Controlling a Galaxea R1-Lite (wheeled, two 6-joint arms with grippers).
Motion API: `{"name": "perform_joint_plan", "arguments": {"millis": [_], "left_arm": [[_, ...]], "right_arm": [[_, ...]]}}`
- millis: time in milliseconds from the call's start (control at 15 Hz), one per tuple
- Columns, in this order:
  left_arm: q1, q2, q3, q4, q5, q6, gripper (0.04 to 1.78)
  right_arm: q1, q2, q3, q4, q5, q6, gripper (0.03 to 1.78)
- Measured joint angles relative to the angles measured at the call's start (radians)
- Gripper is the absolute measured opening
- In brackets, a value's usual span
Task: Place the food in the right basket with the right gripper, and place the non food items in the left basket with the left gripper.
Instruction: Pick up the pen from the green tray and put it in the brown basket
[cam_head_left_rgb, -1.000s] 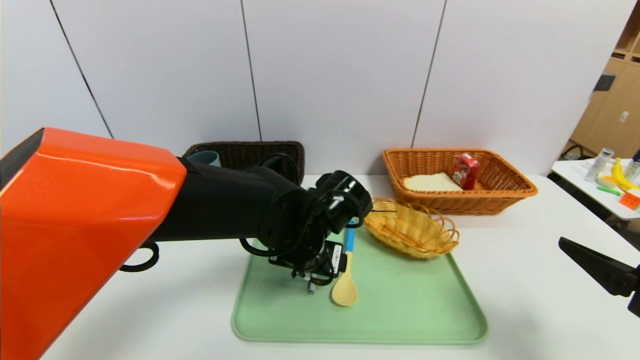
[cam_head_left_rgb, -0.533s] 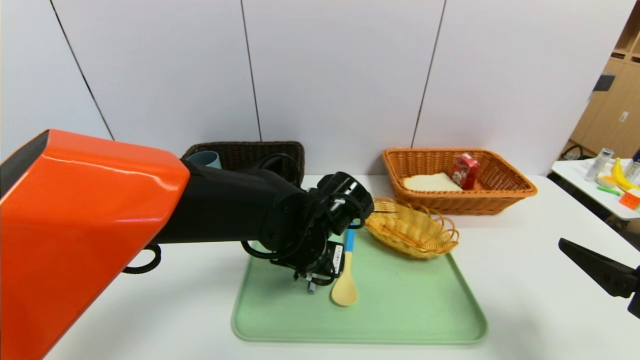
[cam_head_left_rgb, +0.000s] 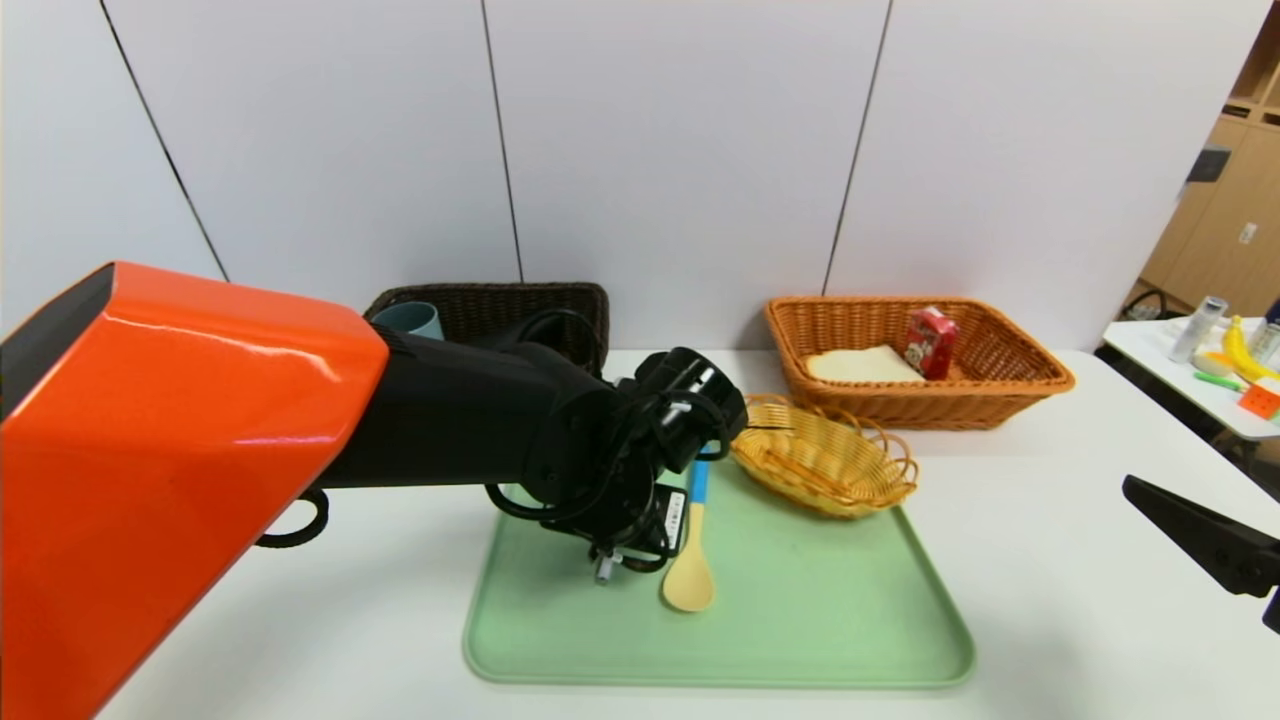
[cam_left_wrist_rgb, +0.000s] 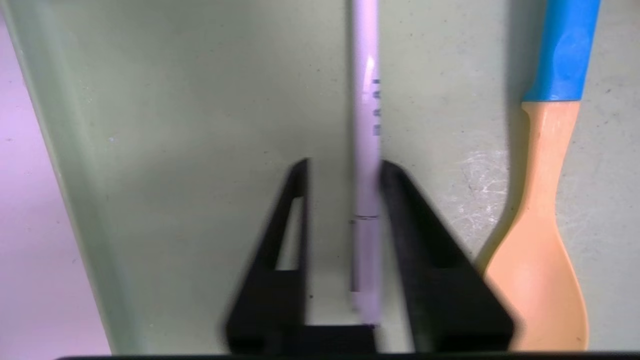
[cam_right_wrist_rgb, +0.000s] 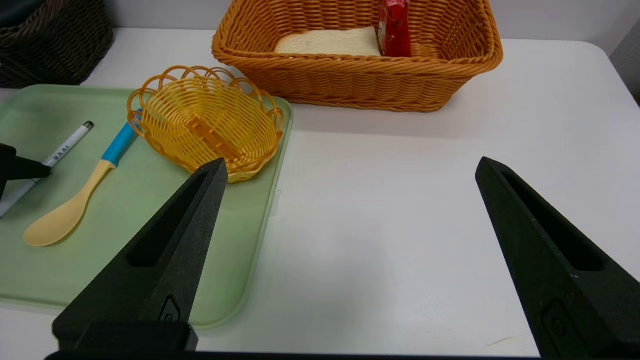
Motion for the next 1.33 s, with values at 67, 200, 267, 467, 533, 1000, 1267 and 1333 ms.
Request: {"name": "perform_joint_plan", "arguments": {"millis": [67, 200, 267, 467, 533, 1000, 1267, 1333], "left_arm": [[0.000, 0.000, 0.000, 0.000, 0.000, 0.000, 0.05], [0.000, 0.000, 0.001, 0.000, 0.000, -0.001, 0.05], [0.000, 0.000, 0.001, 0.000, 0.000, -0.002, 0.05], [-0.001, -0.004, 0.001, -0.002, -0.001, -0.005, 0.05], [-0.001, -0.011, -0.006, -0.001, 0.003, -0.002, 0.05], [-0.004, -0.181, -0.073, -0.027, 0.046, 0.016, 0.05], [0.090, -0.302, -0.088, -0.140, 0.043, 0.133, 0.05], [0.113, -0.319, -0.095, -0.163, 0.039, 0.158, 0.05]], "right_arm": [[0.000, -0.001, 0.000, 0.000, 0.000, 0.000, 1.71], [0.000, -0.001, -0.005, 0.000, 0.000, 0.000, 1.71], [0.000, -0.001, -0.007, 0.000, 0.000, 0.000, 1.71], [0.001, -0.001, -0.010, 0.000, 0.000, 0.000, 1.71], [0.001, -0.001, -0.010, 0.001, 0.000, 0.000, 1.71], [0.001, 0.005, -0.001, 0.004, 0.000, -0.001, 1.71], [0.000, 0.011, 0.000, 0.001, 0.000, -0.002, 1.71], [0.001, 0.011, 0.002, 0.003, 0.000, -0.002, 1.71]]}}
